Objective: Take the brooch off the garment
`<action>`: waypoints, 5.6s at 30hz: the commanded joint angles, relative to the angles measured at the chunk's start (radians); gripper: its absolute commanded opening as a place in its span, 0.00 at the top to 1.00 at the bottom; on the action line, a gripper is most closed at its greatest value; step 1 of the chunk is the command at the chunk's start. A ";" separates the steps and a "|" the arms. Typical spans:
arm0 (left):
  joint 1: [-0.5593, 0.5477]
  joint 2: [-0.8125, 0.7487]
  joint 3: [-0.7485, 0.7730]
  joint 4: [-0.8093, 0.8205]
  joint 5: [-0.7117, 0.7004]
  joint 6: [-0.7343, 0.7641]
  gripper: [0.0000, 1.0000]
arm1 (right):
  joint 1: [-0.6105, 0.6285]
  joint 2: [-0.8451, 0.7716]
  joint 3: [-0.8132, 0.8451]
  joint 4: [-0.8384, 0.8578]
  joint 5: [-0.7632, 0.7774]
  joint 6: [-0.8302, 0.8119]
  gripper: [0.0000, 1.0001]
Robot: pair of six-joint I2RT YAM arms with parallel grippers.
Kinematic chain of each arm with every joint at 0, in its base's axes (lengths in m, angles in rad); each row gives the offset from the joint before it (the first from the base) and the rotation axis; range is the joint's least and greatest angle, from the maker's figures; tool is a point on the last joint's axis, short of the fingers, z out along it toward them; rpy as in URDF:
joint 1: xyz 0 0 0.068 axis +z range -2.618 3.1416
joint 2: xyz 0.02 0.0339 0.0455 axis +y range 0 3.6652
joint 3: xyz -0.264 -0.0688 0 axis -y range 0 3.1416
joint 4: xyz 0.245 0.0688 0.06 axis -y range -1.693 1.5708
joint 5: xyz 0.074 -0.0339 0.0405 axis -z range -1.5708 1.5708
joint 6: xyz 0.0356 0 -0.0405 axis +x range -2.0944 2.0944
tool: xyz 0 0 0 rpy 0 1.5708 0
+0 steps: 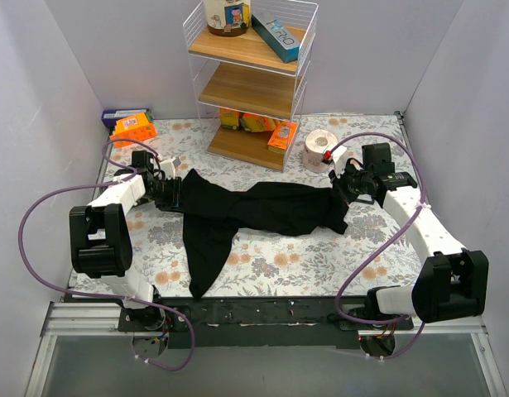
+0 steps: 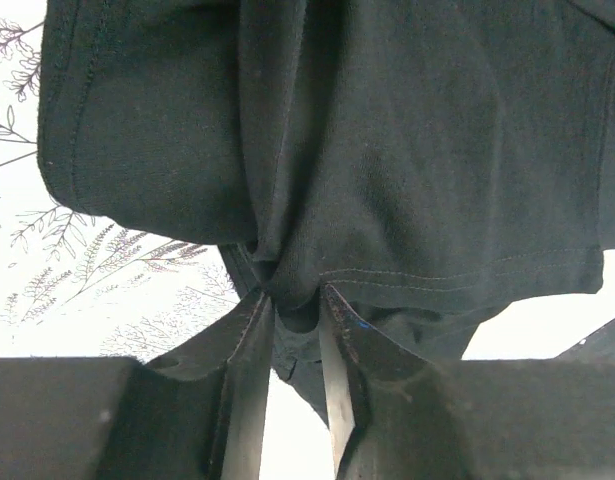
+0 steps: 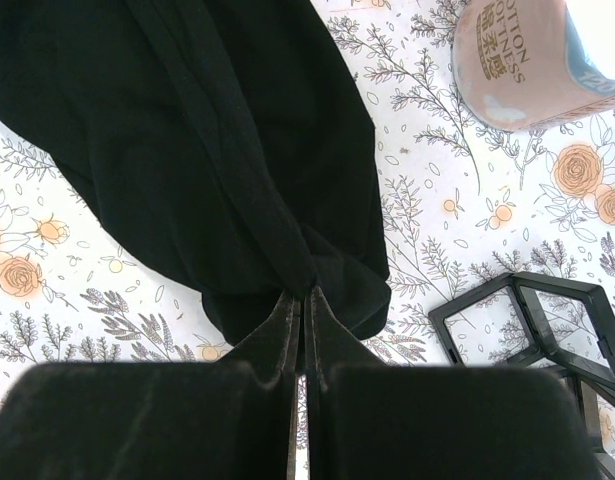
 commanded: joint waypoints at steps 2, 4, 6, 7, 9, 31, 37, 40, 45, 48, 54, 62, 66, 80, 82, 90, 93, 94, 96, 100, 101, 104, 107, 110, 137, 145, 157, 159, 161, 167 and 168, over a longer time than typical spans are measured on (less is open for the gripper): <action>0.007 -0.005 0.008 0.005 0.050 0.016 0.84 | -0.006 -0.034 -0.007 0.024 0.005 0.014 0.99; 0.007 -0.009 0.020 -0.022 0.050 0.022 0.93 | -0.007 -0.035 -0.007 0.024 0.007 0.013 0.99; 0.007 -0.037 0.046 -0.062 0.047 0.045 1.00 | -0.006 -0.038 -0.007 0.027 0.018 0.017 0.99; 0.007 -0.051 0.060 -0.075 0.039 0.054 1.00 | -0.009 -0.038 -0.007 0.034 0.021 0.023 0.99; 0.015 -0.104 0.106 -0.101 0.033 0.054 1.00 | -0.023 -0.031 -0.003 0.034 0.024 0.027 0.99; 0.174 0.037 1.510 0.364 -0.033 -0.185 1.00 | -0.118 0.232 0.879 -0.101 -0.008 -0.259 0.99; 0.174 -0.128 1.310 0.705 -0.021 -0.100 1.00 | -0.118 0.201 1.109 -0.103 -0.022 -0.236 0.99; 0.174 -0.201 1.277 0.685 -0.039 -0.043 1.00 | -0.115 0.099 1.030 -0.063 -0.016 -0.262 0.99; 0.174 -0.483 0.932 0.610 0.066 0.057 1.00 | -0.109 -0.085 0.786 -0.191 -0.034 -0.406 0.99; 0.174 -0.653 0.739 0.438 0.137 0.069 1.00 | -0.105 -0.202 0.659 -0.261 -0.039 -0.487 0.99; 0.174 -0.784 0.583 -0.136 0.318 0.191 1.00 | -0.101 -0.464 0.284 -0.394 -0.041 -0.667 0.99; 0.173 -0.852 0.342 -0.099 -0.082 -0.007 1.00 | -0.102 -0.444 0.247 -0.466 -0.031 -0.656 0.99; 0.173 -0.718 0.390 -0.015 -0.322 0.002 1.00 | -0.101 -0.313 0.318 -0.377 -0.057 -0.584 0.99; 0.174 -0.165 1.164 0.359 -0.348 0.009 1.00 | -0.046 0.203 1.043 -0.115 -0.145 -0.286 0.99; 0.174 -0.183 1.200 0.396 -0.332 0.012 1.00 | -0.044 0.175 1.051 -0.131 -0.156 -0.314 0.99; 0.174 -0.554 0.829 0.292 0.063 0.157 1.00 | 0.006 -0.223 0.517 -0.233 -0.122 -0.573 0.99; 0.176 -0.663 0.740 0.027 0.152 0.253 1.00 | 0.016 -0.335 0.317 -0.321 -0.078 -0.706 0.99; 0.174 -0.684 0.723 -0.046 0.168 0.282 1.00 | 0.016 -0.360 0.274 -0.369 -0.064 -0.729 0.99; 0.173 -0.752 0.659 -0.243 0.203 0.370 1.00 | 0.017 -0.423 0.192 -0.426 -0.047 -0.814 0.99; 0.173 -0.833 0.603 -0.510 0.281 0.486 1.00 | 0.016 -0.474 0.152 -0.661 -0.108 -0.880 0.99; 0.174 -0.836 0.605 -0.601 0.289 0.503 1.00 | 0.017 -0.477 0.163 -0.789 -0.138 -0.901 0.96; 0.173 -0.842 0.606 -0.713 0.313 0.546 0.43 | 0.029 -0.529 0.158 -0.807 -0.157 -0.857 0.54; 0.173 -0.849 0.556 -0.710 0.344 0.559 0.18 | 0.030 -0.569 0.164 -0.806 -0.197 -0.941 0.30; 0.173 -0.800 0.487 -0.605 0.364 0.446 0.12 | 0.029 -0.500 0.201 -0.747 -0.244 -0.841 0.27; -0.038 0.110 0.151 0.244 0.222 -0.032 0.31 | 0.115 0.555 0.304 0.034 0.031 -0.365 0.54; -0.038 0.293 0.229 0.249 0.006 -0.089 0.30 | 0.103 0.624 0.287 0.029 0.207 -0.322 0.55; 0.050 0.207 0.201 0.232 -0.216 -0.069 0.27 | 0.065 0.639 0.203 0.034 0.430 -0.246 0.56; 0.061 0.192 0.203 0.226 -0.240 -0.069 0.27 | 0.051 0.628 0.186 -0.011 0.427 -0.242 0.57; 0.061 0.158 0.204 0.221 -0.253 -0.086 0.25 | 0.045 0.625 0.193 -0.048 0.409 -0.227 0.58; 0.058 0.002 0.168 0.249 0.078 -0.048 0.19 | 0.045 0.595 0.307 -0.184 0.268 -0.194 0.57; 0.053 -0.020 0.156 0.247 0.130 -0.031 0.18 | 0.045 0.571 0.325 -0.193 0.233 -0.199 0.57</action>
